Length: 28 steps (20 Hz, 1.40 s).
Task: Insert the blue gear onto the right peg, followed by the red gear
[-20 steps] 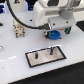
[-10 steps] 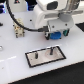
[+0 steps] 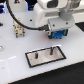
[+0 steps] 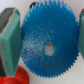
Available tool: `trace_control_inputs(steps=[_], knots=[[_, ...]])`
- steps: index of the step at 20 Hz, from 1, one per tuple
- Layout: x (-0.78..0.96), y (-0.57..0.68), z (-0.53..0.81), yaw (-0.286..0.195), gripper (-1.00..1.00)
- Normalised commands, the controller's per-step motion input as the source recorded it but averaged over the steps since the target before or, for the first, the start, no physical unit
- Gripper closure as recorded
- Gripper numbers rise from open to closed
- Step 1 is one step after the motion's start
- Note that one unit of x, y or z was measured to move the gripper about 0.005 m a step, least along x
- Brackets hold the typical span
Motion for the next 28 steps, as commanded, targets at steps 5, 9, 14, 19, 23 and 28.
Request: trace_control_inputs(steps=[5,9,14,19,23,28], knots=[[0.71,-0.11,0.50,0.000,1.00],[0.79,-0.16,0.44,0.000,1.00],[0.81,-0.19,0.50,0.000,1.00],[0.78,-0.27,0.41,0.000,1.00],[0.68,-0.29,0.23,0.000,1.00],[0.60,-0.18,0.06,0.000,1.00]])
